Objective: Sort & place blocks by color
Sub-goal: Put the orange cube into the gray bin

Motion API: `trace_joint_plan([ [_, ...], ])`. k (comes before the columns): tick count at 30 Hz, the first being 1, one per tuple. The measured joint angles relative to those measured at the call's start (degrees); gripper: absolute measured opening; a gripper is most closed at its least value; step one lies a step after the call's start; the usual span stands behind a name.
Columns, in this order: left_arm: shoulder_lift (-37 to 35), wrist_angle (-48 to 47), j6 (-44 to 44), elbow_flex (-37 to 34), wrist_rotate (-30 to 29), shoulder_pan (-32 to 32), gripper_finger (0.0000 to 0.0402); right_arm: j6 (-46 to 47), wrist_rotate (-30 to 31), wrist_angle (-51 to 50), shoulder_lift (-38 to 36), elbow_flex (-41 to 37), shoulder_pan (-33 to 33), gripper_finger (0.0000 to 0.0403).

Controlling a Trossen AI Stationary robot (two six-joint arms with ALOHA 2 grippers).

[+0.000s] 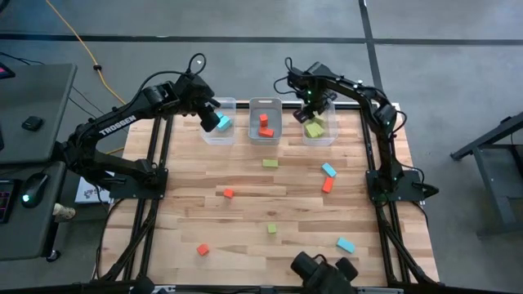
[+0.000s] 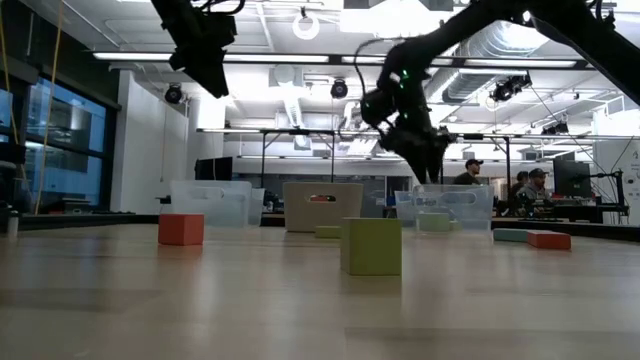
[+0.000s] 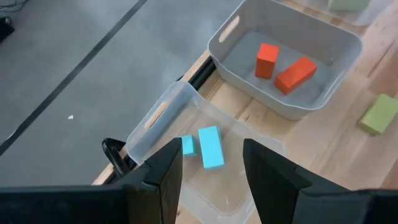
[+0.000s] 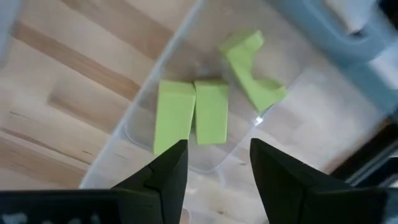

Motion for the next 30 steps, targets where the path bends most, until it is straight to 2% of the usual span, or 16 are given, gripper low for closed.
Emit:
trace_joint_plan([
  [9, 0.0, -1.45, -0.55, 0.0, 2.48, 0.0, 0.0164, 3.09, 5.88, -6.59, 0.0, 13.78, 4.98, 0.0162],
  [14, 0.0, -4.3, -4.26, 0.0, 3.06, 0.0, 0.0189, 5.0, 5.42, -6.45, -0.14, 20.8, 8.23, 0.0162],
  [19, 0.0, -9.27, -9.89, 0.0, 8.67, -0.47, 0.0195, 6.44, 5.38, -6.2, -0.28, 27.5, 11.53, 0.0162],
  [24, -0.15, -11.87, -15.61, -1.27, 10.67, -3.28, 0.0195, 8.79, 6.85, -6.26, -4.27, 25.32, 14.63, 0.0162],
  [30, -0.15, -16.27, -18.0, -3.77, 10.68, -9.45, 0.0195, 9.9, 11.99, -6.3, -8.08, 25.41, 17.2, 0.0162],
])
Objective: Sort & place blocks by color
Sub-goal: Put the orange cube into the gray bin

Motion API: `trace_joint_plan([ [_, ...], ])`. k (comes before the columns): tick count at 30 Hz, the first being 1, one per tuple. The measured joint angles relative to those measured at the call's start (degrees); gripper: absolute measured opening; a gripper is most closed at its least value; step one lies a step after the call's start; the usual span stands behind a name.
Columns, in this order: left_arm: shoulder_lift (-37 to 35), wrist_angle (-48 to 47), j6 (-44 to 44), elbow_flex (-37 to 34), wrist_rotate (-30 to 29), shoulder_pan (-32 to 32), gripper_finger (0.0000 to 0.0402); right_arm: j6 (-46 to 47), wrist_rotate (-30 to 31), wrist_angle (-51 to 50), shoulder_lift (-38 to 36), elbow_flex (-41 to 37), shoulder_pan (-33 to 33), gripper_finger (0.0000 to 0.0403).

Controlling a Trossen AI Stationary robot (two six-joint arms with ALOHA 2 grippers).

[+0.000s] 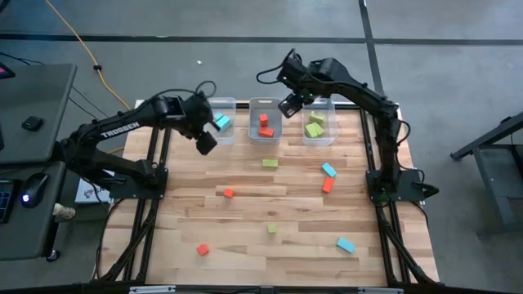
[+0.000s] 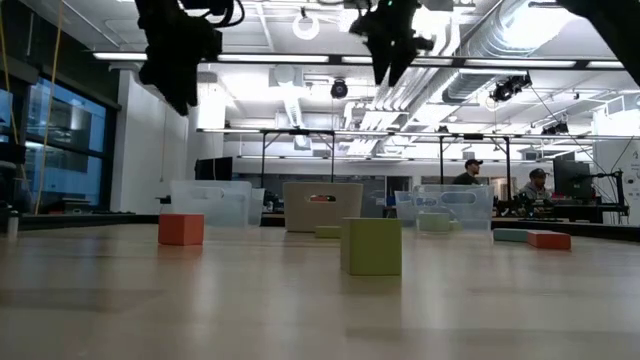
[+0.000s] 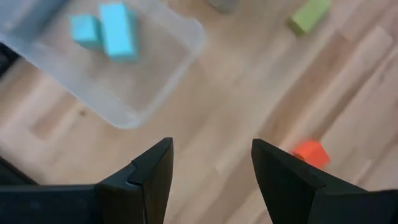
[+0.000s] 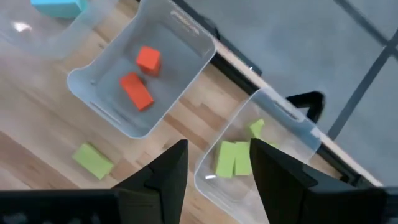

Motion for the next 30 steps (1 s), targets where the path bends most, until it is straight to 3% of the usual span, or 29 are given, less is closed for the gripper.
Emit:
trace_joint_plan([
  [11, 0.0, 2.64, -14.29, -6.02, -0.06, -15.21, 0.0195, -3.74, 1.18, -0.15, -5.55, -0.02, 0.04, 0.0162],
  [21, 1.46, 7.08, -39.11, -7.13, -0.53, -22.65, 0.0195, -6.33, 0.38, -0.15, -8.27, -0.02, 0.13, 0.0162],
  [30, 8.53, 12.64, -48.06, -7.13, -2.84, -28.32, 0.0195, -9.96, 0.36, -0.14, -8.27, -0.07, 0.13, 0.0162],
])
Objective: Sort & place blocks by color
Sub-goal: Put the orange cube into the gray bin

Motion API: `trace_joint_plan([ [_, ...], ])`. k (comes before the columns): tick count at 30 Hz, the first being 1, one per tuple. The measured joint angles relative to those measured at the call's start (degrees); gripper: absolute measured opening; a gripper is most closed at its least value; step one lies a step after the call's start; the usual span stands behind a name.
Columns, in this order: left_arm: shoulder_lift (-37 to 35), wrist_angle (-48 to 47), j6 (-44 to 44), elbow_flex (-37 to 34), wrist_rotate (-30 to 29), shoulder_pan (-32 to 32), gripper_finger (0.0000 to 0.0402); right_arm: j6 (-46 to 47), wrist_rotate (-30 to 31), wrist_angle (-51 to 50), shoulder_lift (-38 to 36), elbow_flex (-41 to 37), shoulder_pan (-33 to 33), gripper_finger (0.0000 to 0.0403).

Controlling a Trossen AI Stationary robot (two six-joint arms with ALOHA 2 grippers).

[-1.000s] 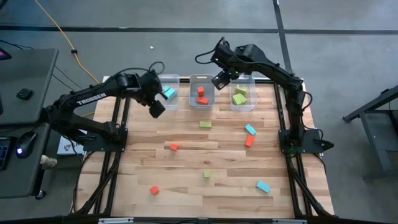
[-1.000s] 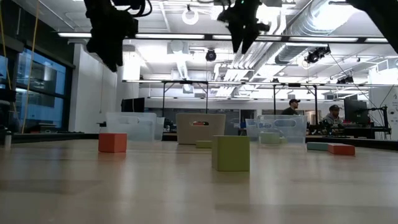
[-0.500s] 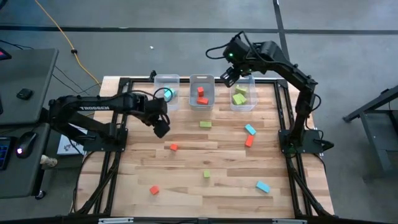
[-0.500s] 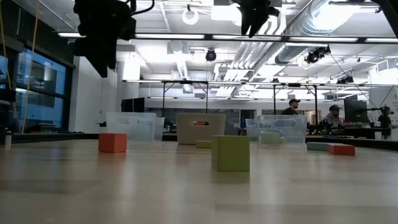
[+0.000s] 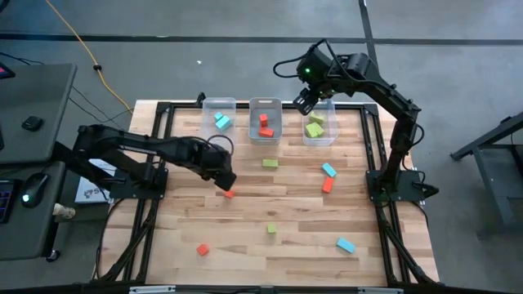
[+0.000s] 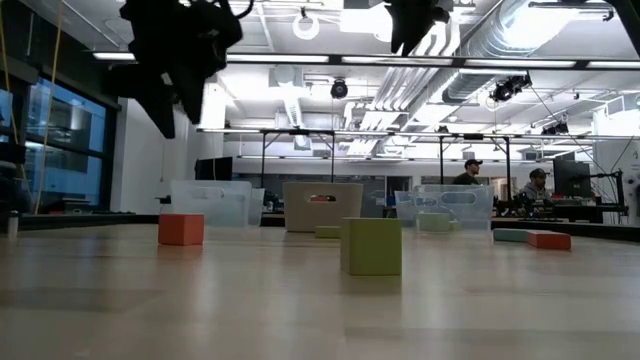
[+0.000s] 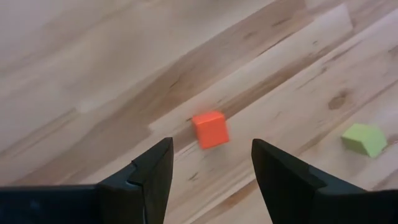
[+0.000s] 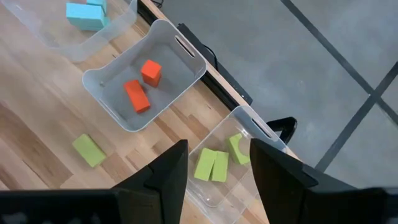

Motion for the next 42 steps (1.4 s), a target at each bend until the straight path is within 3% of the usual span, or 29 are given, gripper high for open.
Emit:
trace_joint_plan([
  [27, 17.13, 5.08, -6.18, 0.0, -0.49, -3.77, 0.0195, -1.66, 0.02, -0.01, 0.02, -0.02, -0.15, 0.0162],
  [42, 18.79, 7.6, -6.13, 0.04, 0.46, -4.85, 0.0195, -1.59, -0.09, -0.01, 0.04, -0.02, -0.15, 0.0162],
])
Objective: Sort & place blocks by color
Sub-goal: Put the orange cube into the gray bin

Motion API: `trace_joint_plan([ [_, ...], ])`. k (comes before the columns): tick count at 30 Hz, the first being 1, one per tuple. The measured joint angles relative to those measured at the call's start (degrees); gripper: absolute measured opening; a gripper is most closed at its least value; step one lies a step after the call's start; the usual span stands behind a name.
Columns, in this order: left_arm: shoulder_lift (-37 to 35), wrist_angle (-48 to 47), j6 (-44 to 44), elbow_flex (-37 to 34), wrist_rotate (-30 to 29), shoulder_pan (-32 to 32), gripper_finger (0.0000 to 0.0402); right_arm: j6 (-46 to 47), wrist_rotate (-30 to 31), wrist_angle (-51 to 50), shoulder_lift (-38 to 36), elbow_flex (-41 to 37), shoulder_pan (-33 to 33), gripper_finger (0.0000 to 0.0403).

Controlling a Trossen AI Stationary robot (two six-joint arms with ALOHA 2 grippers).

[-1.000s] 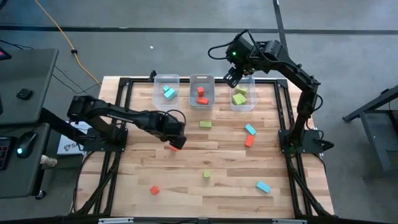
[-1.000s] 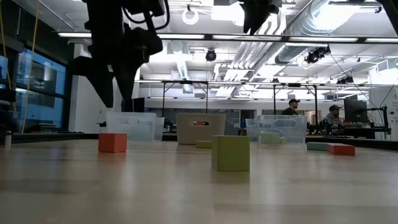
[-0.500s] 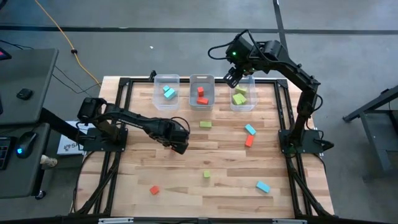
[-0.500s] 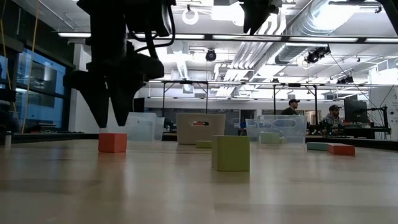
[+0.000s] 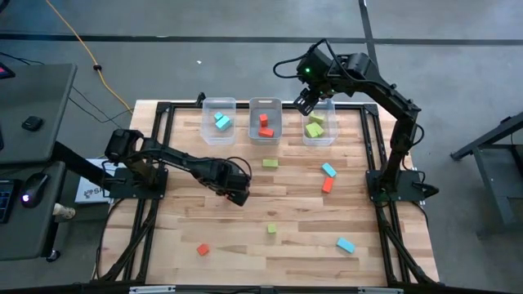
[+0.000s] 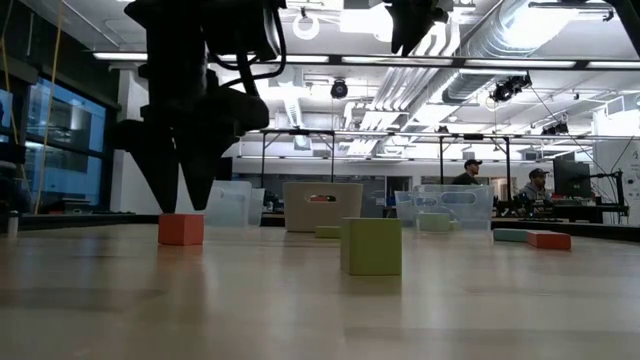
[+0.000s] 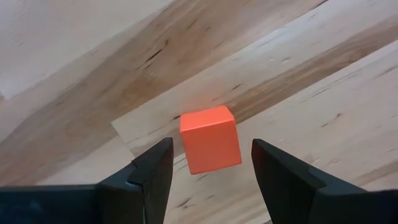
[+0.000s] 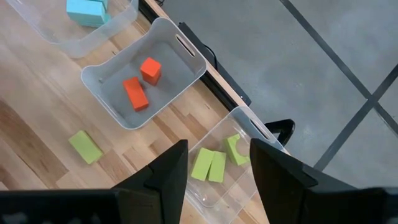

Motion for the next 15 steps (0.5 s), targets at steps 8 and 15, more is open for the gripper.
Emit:
trace_joint_plan([
  [8, 3.3, 1.96, 0.61, 0.0, 0.2, -0.27, 0.0195, 0.05, -0.11, 0.02, 0.0, 0.0, 0.0, 0.0162],
  [15, 4.17, 2.66, 0.85, -0.02, 0.22, -0.33, 0.0175, -0.05, -0.11, 0.0, 0.02, 0.0, 0.01, 0.0162],
])
